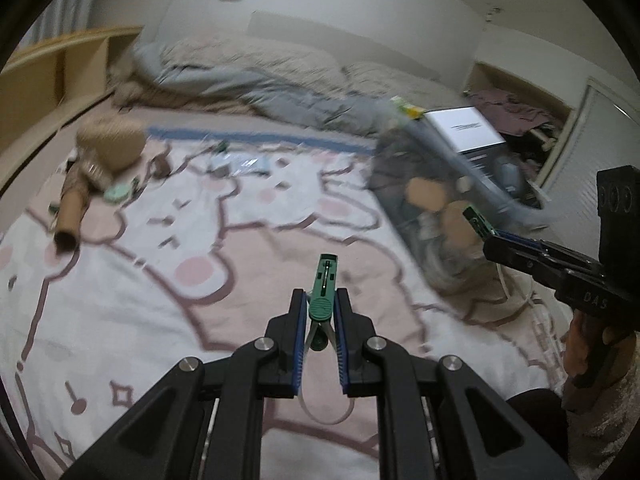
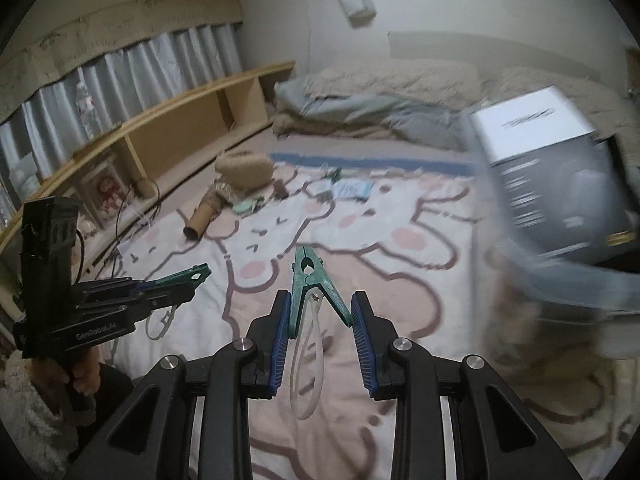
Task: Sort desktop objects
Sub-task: 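Carry both green clothespins over the clear bin with both grippers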
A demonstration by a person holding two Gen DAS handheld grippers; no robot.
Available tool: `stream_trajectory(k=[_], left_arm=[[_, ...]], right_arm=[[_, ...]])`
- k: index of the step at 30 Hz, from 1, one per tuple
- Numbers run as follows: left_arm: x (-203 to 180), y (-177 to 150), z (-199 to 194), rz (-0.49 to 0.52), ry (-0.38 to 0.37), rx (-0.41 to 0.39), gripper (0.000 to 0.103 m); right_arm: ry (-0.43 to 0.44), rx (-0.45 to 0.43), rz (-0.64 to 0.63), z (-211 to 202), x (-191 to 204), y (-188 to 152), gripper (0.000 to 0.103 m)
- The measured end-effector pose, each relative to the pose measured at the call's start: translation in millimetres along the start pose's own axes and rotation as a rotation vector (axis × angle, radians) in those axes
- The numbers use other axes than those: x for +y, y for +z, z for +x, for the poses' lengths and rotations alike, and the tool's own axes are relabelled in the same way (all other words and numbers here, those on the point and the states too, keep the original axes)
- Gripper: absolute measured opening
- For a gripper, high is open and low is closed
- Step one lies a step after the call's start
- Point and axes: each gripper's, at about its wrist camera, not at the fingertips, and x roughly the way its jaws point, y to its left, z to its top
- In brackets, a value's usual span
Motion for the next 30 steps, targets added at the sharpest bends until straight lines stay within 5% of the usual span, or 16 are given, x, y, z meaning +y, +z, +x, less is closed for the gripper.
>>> stream_trajectory(k=[16, 30], left_arm=[[-119.0, 60.5, -5.2, 0.149, -0.11, -0.106, 0.014], [-209.4, 87.6, 24.2, 0.218, -0.198, -0.115, 0.014]], right_arm=[[-0.161, -0.157, 0.134, -135.0, -114.1, 48.8, 0.031], [-0.15, 0.01, 0.237, -84.6, -204.0, 66.3, 0.031]])
